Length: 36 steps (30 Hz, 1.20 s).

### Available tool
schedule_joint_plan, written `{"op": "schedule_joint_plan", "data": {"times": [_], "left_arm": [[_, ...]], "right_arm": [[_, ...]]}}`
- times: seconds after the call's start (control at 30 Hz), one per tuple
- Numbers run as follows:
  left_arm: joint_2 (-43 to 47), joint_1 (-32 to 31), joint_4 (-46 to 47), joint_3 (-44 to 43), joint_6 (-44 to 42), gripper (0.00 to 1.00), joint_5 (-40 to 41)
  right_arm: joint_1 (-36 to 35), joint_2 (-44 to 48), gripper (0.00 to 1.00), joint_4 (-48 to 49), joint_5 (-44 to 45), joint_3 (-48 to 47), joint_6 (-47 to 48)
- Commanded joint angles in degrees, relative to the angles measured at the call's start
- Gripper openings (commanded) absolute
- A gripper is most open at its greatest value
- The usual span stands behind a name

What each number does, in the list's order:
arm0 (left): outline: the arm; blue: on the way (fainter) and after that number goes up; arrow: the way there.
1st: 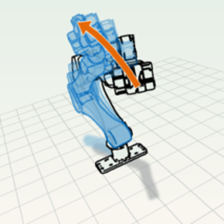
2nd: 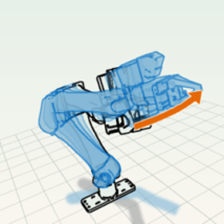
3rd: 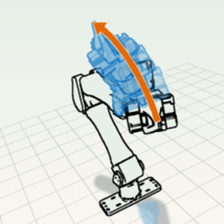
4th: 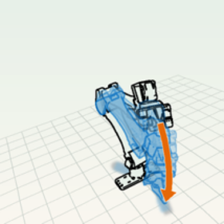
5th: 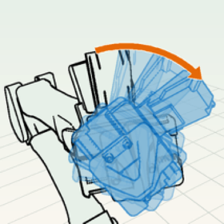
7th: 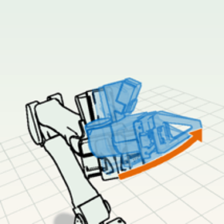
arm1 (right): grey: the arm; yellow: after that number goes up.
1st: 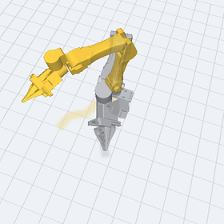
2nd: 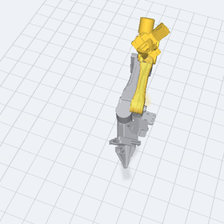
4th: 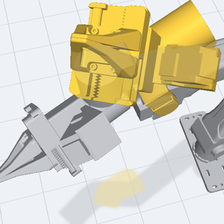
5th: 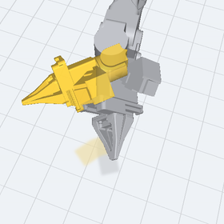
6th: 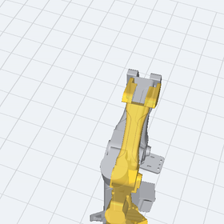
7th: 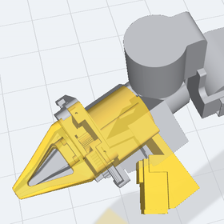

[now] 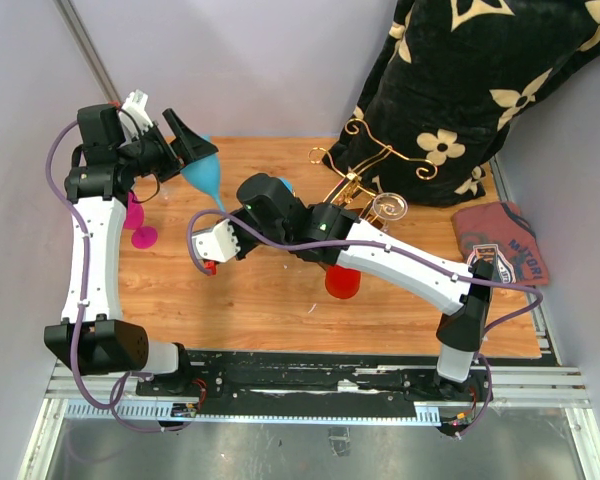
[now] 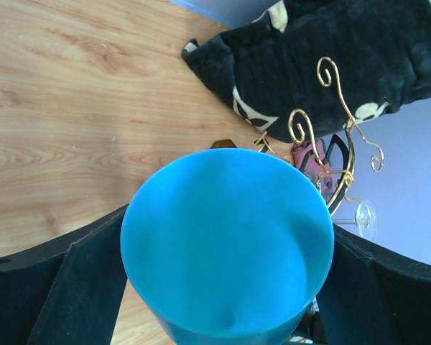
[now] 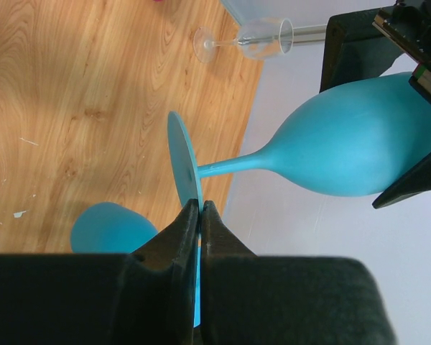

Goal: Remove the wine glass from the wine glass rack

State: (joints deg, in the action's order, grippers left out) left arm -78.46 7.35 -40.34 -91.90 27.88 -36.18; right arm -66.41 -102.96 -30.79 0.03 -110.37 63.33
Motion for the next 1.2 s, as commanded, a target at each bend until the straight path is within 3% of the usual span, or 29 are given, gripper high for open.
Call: {"op": "schedule_joint_plan", "data": {"times": [0.0,0.2,0.53,0.7,0.97,1.1,1.13,1.17], "left_arm": [[0.8,-0.2,0.6,0.3,0.0,0.95,-1.4],[0.3,-0.2,-1.8,-2.0,-1.2,0.87,-0.1],[1.4,-0.2,-0.8,-2.0,0.2,0.99,-2.2],[1.4,-0.2,0.4,-0.8,0.7,1.0,-3.9],[1.6,-0.1,1.4,0.3,0.9,0.83,-5.3],[1.5,-0.2,1.3,0.3,0.7,0.8,-4.8],[1.4,-0.2,1.2,0.2,0.6,0.8,-4.5],[1.5,-0.1,1.2,0.3,0.5,0.8,-4.1]], "right_arm": [[-0.9,0.5,0.01,2.8,1.0,0.3,1.7],[-0.5,0.1,0.01,2.7,2.8,1.2,1.5],[1.3,-0.6,0.01,2.7,2.9,-0.1,-1.1],[1.4,-0.9,0.01,2.7,2.9,-0.5,-1.2],[1.5,-1.5,0.01,3.1,3.3,-0.7,-1.6],[1.4,-1.4,0.01,4.5,4.4,0.0,-2.2],[1.5,-1.2,0.05,5.5,5.0,0.6,-2.4],[1.5,-0.9,0.16,6.5,5.6,1.4,-2.5]]}}
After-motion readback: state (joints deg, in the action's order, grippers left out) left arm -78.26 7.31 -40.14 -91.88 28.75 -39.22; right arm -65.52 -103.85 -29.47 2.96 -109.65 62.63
